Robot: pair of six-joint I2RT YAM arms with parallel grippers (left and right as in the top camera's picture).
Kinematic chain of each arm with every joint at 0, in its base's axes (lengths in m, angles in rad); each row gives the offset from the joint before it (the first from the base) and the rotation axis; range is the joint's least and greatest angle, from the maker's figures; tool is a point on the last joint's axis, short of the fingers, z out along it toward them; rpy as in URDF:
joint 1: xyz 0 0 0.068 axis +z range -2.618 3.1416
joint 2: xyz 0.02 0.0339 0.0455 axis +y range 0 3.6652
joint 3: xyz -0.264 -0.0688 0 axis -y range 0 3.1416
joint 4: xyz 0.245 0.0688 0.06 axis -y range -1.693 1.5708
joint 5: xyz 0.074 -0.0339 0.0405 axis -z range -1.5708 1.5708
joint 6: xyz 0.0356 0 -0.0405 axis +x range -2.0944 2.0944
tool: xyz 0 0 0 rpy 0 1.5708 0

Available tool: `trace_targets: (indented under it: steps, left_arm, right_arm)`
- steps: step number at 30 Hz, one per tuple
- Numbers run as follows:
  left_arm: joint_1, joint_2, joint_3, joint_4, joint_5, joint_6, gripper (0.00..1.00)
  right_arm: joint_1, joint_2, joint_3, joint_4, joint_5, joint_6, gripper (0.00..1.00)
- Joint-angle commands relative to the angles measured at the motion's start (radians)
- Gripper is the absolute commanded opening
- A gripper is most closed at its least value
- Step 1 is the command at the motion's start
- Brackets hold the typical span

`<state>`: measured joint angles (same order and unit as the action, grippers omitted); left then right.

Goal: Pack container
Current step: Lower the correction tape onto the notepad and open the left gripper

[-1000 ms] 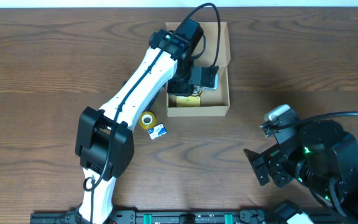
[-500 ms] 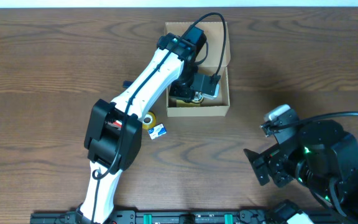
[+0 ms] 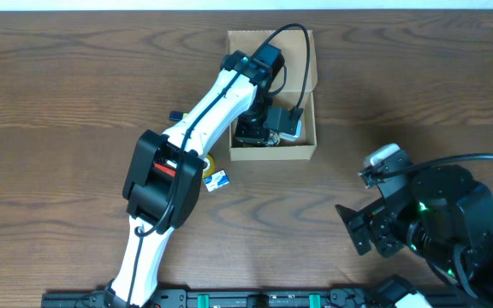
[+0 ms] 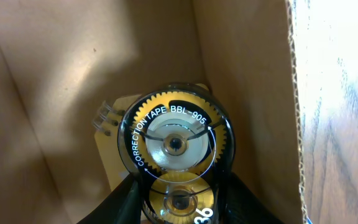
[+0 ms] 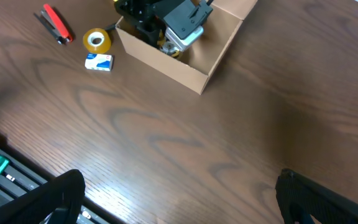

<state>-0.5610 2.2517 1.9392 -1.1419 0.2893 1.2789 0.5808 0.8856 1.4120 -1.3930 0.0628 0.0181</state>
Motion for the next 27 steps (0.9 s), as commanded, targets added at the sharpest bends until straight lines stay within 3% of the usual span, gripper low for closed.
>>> trace_targets:
  steps: [1, 18, 19, 21, 27]
  left_arm:
    - [-0.001, 0.016, -0.007, -0.007, 0.021, -0.034, 0.06]
    - [-0.002, 0.016, -0.071, 0.007, 0.014, -0.037, 0.06]
    - [-0.002, 0.016, -0.071, 0.010, 0.015, -0.037, 0.07]
    - [-0.002, 0.016, -0.071, 0.016, 0.015, -0.040, 0.25]
    - [-0.002, 0.016, -0.071, 0.022, 0.015, -0.053, 0.38]
  right_arm:
    - [-0.016, -0.002, -0.001, 0.000, 0.000, 0.014, 0.99]
    - [-0.016, -0.002, -0.001, 0.000, 0.000, 0.014, 0.99]
    - [-0.016, -0.002, -0.001, 0.000, 0.000, 0.014, 0.99]
    - [-0.016, -0.002, -0.001, 0.000, 0.000, 0.014, 0.99]
    - [-0.016, -0.002, -0.001, 0.000, 0.000, 0.014, 0.99]
